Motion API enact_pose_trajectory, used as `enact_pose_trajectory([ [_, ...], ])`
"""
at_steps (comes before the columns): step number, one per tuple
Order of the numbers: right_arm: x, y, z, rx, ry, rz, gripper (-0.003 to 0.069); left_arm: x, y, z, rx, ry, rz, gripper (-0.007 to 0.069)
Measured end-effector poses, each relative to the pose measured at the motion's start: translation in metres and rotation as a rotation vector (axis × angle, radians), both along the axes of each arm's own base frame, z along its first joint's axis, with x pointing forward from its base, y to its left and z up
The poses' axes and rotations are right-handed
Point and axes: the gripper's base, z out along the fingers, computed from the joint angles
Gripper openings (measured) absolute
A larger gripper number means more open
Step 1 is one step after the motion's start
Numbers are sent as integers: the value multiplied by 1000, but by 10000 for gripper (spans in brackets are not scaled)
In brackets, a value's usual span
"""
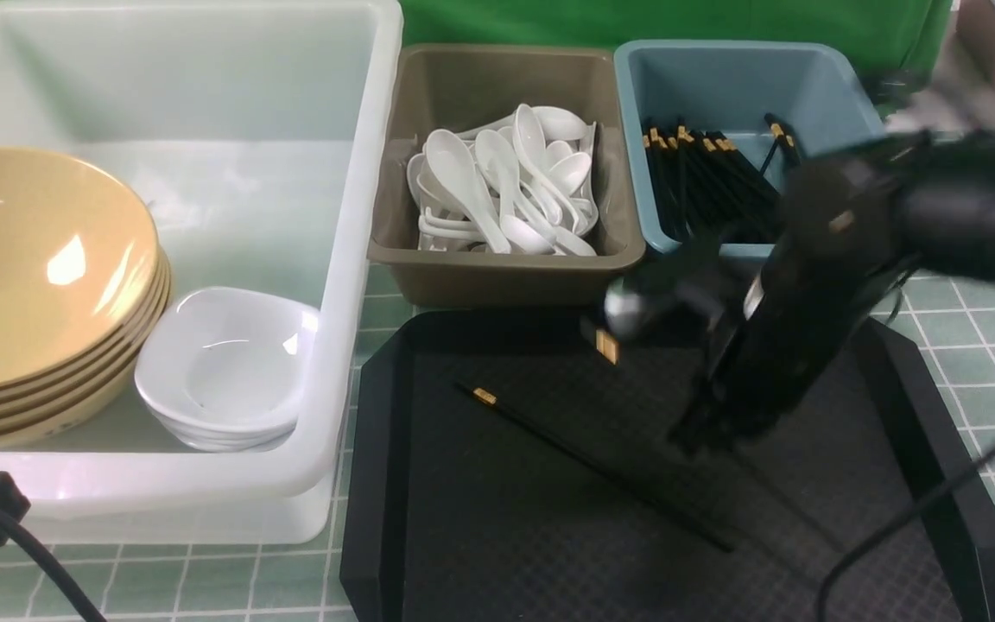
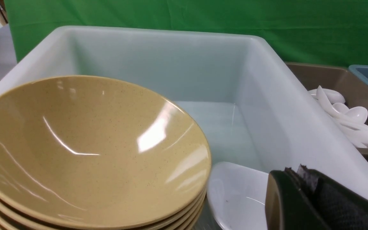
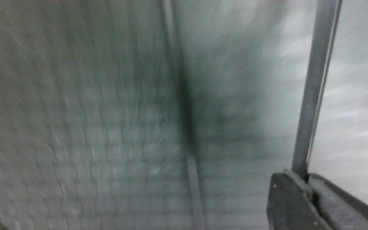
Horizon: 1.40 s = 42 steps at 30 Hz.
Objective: On blue table put chopsticks spoon bowls plates into blue grey white boxes.
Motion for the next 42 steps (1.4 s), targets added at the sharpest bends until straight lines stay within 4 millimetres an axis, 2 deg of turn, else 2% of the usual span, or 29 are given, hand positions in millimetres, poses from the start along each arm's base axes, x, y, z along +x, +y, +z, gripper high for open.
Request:
enact_pose_trajectory([
  [1, 0, -4, 24, 45, -123, -4, 68, 0, 0, 0, 0, 0, 0, 3],
  [3, 3, -9, 49, 93, -293, -9, 68, 0, 0, 0, 0, 0, 0, 3],
  [4, 10, -14, 68, 141, -451, -20, 68, 0, 0, 0, 0, 0, 0, 3],
  [5, 15, -16, 76, 172, -539, -32, 68, 0, 0, 0, 0, -1, 0, 3],
  [8, 41, -24, 91, 271, -814, -82, 68, 0, 0, 0, 0, -1, 0, 3],
  [11, 72, -31, 82, 329, -923, -153, 80, 0, 0, 0, 0, -1, 0, 3],
  [14, 103, -37, 53, 318, -809, -246, 148, 0, 0, -1, 0, 8, -4, 3],
  [15, 106, -38, 50, 310, -786, -257, 161, 0, 0, -1, 0, 9, -4, 3],
  [16, 114, -39, 36, 278, -692, -281, 212, 0, -1, -2, 0, 22, -10, 3],
  [17, 115, -40, 29, 241, -599, -297, 258, 0, -1, -3, -1, 28, -13, 3],
  [18, 116, -40, 30, 238, -591, -298, 272, 0, -1, -3, -1, 30, -14, 3],
  [19, 113, -38, 27, 193, -491, -299, 317, -1, -1, -3, -1, 31, -14, 3],
  [21, 110, -35, 30, 171, -436, -293, 345, -1, -1, -3, -1, 31, -14, 3],
  [23, 95, -20, 34, 120, -292, -255, 367, -1, -1, -3, -1, 31, -14, 3],
  [25, 72, 2, 27, 54, -139, -154, 365, 0, -1, -3, -1, 30, -14, 3],
  [26, 68, 8, 25, 48, -125, -130, 363, 0, -1, -3, -1, 30, -14, 3],
  [29, 33, 51, -1, -22, -11, 87, 344, 0, -1, -2, -1, 27, -12, 3],
  [32, 21, 72, -21, -58, -9, 202, 335, 0, -1, -2, -1, 26, -12, 3],
  [33, 19, 82, -35, -75, -20, 247, 332, 0, -1, -2, -1, 26, -12, 3],
  [34, 21, 86, -44, -87, -31, 263, 329, 0, -1, -2, -1, 26, -12, 3],
  [38, 24, 90, -61, -97, -12, 266, 297, 0, -1, -2, -1, 26, -12, 3],
  [39, 24, 91, -65, -105, 2, 267, 255, 0, -1, -2, -1, 26, -12, 3],
  [40, 24, 91, -65, -109, 8, 267, 248, 0, -1, -2, -1, 26, -12, 3],
  [42, 24, 92, -64, -105, 29, 261, 160, 0, -1, -2, -1, 24, -11, 3],
])
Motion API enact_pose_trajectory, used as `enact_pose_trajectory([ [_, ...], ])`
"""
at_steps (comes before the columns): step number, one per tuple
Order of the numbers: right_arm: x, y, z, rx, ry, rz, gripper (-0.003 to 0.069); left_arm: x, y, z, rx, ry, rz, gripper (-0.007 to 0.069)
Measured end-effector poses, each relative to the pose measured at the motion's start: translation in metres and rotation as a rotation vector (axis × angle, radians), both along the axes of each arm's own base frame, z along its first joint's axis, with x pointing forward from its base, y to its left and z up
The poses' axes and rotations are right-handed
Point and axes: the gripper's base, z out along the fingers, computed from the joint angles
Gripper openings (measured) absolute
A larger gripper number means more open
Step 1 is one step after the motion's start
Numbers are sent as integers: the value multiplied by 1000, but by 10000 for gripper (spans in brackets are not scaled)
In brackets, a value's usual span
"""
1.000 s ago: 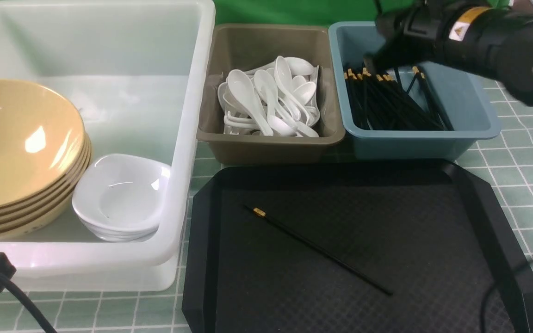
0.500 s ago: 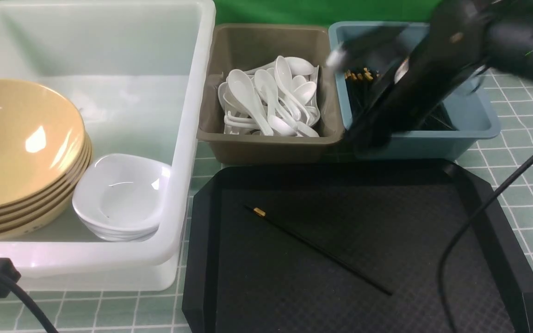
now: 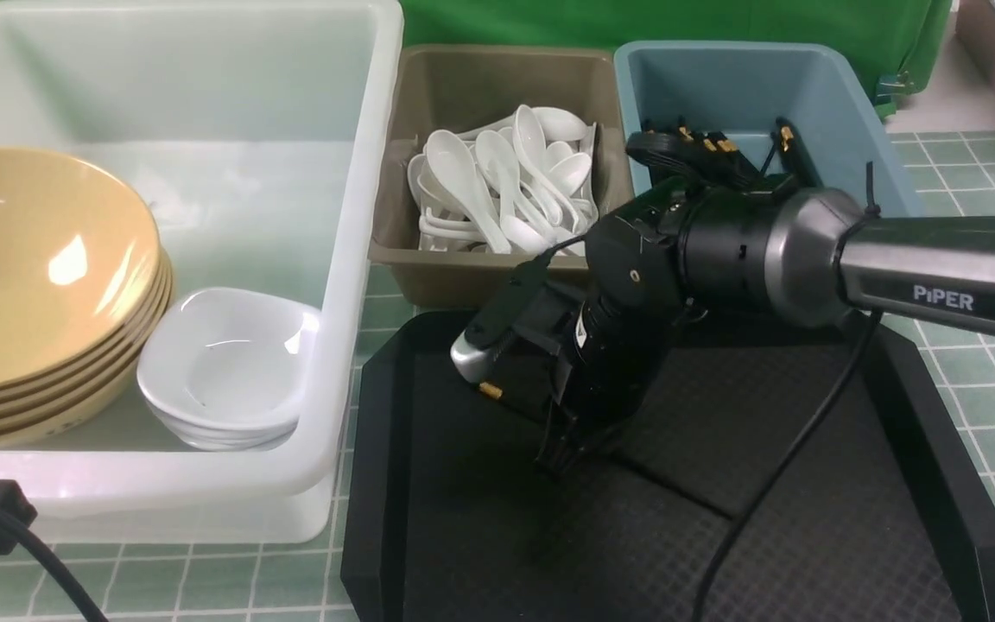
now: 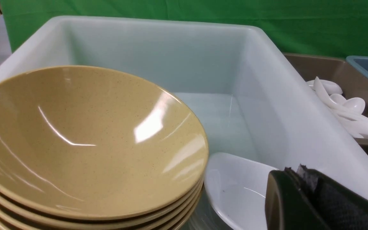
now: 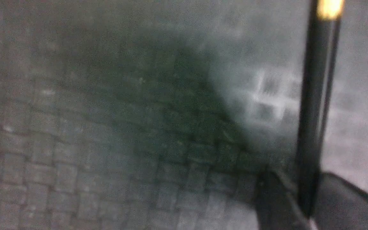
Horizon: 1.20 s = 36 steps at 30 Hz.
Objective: On blue table put chopsticks spoon bowls plates into blue grey white boxes.
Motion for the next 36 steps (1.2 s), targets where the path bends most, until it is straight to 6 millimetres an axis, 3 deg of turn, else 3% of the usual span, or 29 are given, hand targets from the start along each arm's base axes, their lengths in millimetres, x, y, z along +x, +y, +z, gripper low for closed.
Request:
enact_pose_trajectory([
  [2, -2, 0, 4, 1, 18, -4, 77, 0, 0, 0, 0, -1, 0, 3],
  [7, -10, -6, 40, 42, -33, 19, 55, 0, 0, 0, 0, -2, 1, 3],
  [11, -7, -33, 136, 239, -393, -1, 54, 0, 0, 1, 0, -7, 3, 3],
  [15, 23, -72, 181, 400, -698, -149, 52, 0, 0, 0, 0, -6, 3, 3],
  [18, 51, -97, 176, 438, -797, -252, 65, 0, 0, 0, 0, -6, 4, 3],
  [20, 72, -115, 155, 443, -774, -356, 107, 0, 1, -3, 0, -1, 7, 3],
  [22, 80, -122, 143, 440, -741, -409, 136, 1, 1, -5, 0, 0, 9, 3],
  [24, 87, -138, 121, 407, -629, -525, 229, 1, 1, -8, 0, -1, 16, 3],
  [27, 78, -148, 118, 340, -535, -555, 275, 1, 2, -10, 0, 3, 17, 3],
  [30, 58, -155, 135, 257, -476, -503, 274, 1, 1, -11, -1, 12, 13, 3],
  [34, 18, -164, 181, 280, -523, -469, 196, 0, 0, -13, -2, 38, 1, 3],
  [36, -22, -167, 214, 363, -612, -431, 123, 0, -1, -15, -2, 53, -6, 3],
])
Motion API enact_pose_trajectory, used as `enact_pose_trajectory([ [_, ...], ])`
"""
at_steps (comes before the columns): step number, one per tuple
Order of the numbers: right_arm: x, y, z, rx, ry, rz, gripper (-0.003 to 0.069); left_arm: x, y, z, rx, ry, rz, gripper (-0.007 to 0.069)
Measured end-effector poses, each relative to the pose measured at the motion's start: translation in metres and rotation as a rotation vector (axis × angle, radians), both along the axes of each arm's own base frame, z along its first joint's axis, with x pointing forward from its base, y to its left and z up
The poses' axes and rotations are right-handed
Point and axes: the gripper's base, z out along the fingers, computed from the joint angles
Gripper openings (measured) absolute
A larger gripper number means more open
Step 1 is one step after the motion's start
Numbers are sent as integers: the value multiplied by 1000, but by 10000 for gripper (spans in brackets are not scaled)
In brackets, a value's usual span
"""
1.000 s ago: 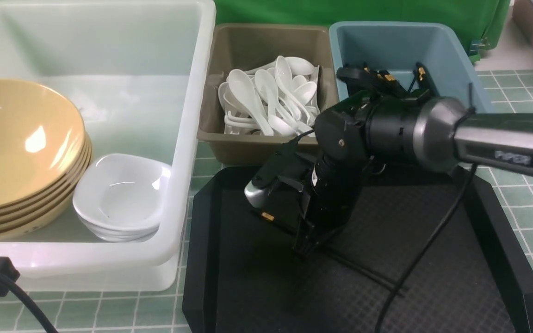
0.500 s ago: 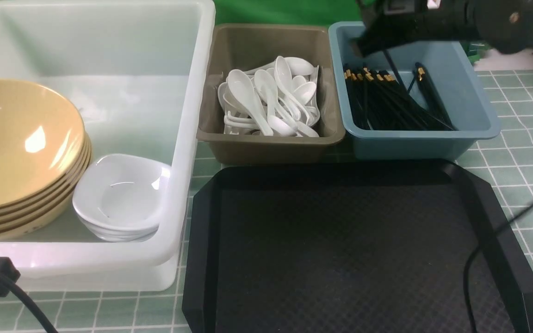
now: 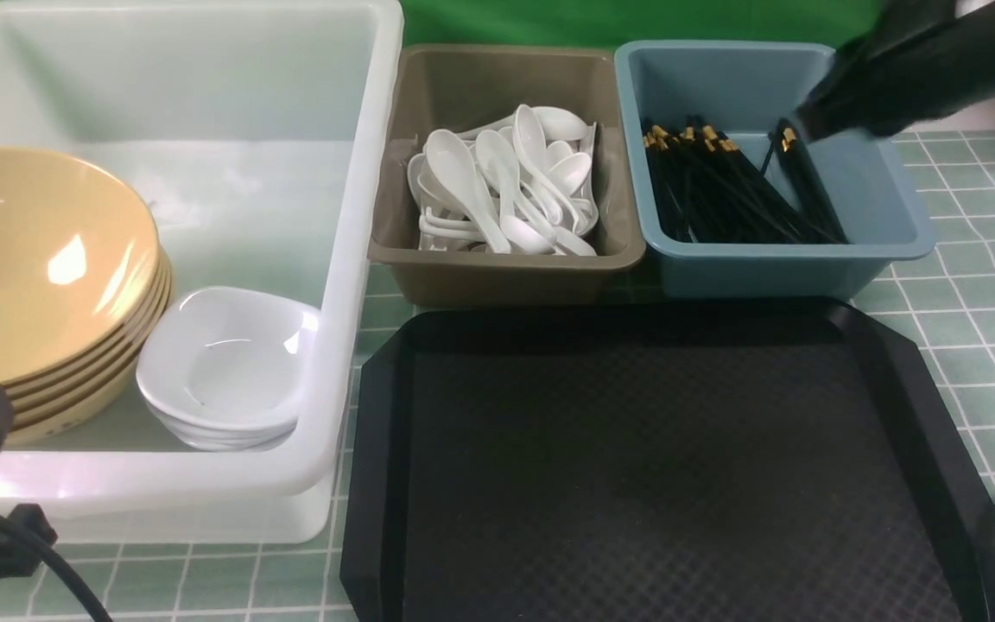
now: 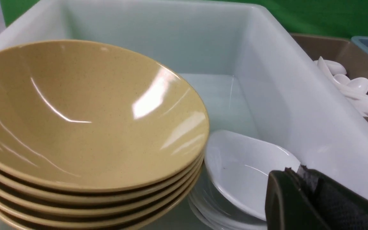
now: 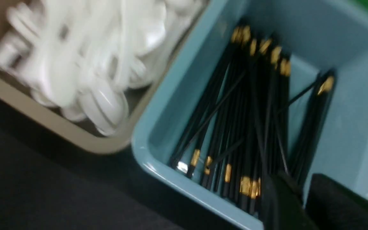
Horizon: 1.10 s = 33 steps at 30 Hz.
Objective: On blue table put chopsticks spoon bowls plates into blue grey white boxes.
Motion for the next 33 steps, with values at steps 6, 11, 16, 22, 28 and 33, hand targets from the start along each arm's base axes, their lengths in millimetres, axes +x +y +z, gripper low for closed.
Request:
enact_pose_trajectory([
  [6, -92, -1, 30, 134, -330, 102, 36, -1, -1, -2, -1, 28, -13, 3],
  [11, -152, -10, 4, 196, -499, 173, 36, -1, -1, -3, -1, 31, -14, 3],
  [16, -174, -21, -48, 182, -484, 177, 36, -1, -1, -3, -1, 31, -14, 3],
  [22, -186, -30, -101, 141, -372, 152, 36, -1, -1, -3, -1, 31, -14, 3],
  [28, -203, -49, -121, 157, -389, 54, 36, -1, -1, -3, -1, 34, -15, 3],
  [33, -225, -67, -134, 183, -572, -56, 40, -1, -2, -9, -3, 61, -22, 3],
])
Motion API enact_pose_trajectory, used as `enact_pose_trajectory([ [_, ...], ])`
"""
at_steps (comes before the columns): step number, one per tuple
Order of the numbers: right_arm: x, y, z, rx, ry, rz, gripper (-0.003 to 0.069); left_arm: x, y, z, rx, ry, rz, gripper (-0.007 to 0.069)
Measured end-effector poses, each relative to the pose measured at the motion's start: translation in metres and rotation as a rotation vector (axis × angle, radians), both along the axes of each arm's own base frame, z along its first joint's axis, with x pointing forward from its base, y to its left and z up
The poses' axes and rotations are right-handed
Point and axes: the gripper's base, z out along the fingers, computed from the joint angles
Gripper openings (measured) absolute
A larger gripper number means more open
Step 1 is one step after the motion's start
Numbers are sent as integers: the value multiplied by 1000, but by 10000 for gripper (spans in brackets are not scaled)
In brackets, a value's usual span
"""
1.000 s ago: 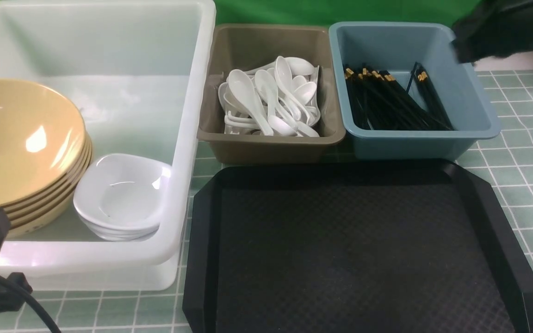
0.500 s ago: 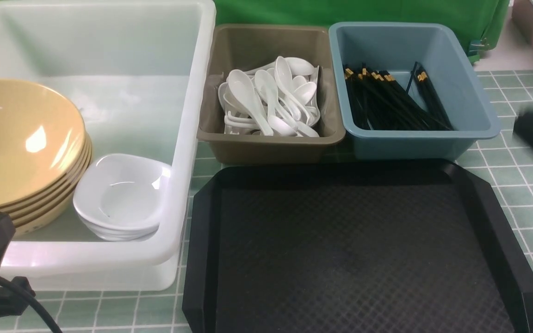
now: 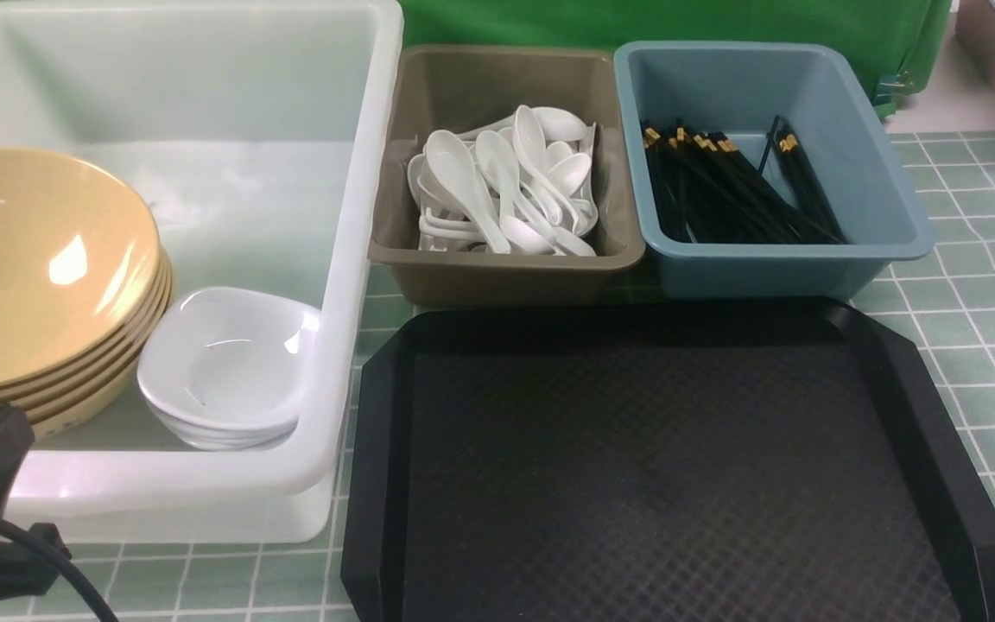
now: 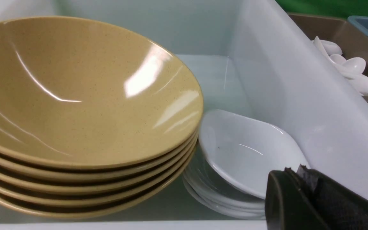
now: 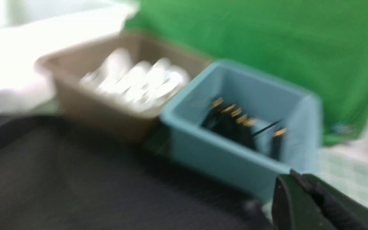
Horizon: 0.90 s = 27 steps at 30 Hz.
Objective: On blue table put chopsticks spoon bowls plates into blue grey white boxes.
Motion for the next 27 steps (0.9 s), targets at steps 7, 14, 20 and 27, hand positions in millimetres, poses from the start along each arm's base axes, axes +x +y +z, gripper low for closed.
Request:
enact_pose_trajectory([
  [7, -24, -15, -40, 163, -90, -142, 43, -1, -2, -4, -2, 48, -22, 3],
  [14, -26, -19, -54, 176, 53, -229, 43, -2, -3, -7, -3, 74, -33, 3],
  [20, -28, -21, -69, 155, 218, -263, 44, -3, -4, -10, -2, 94, -41, 3],
  [27, -28, -21, -70, 153, 224, -264, 48, -4, -4, -11, -2, 108, -47, 3],
])
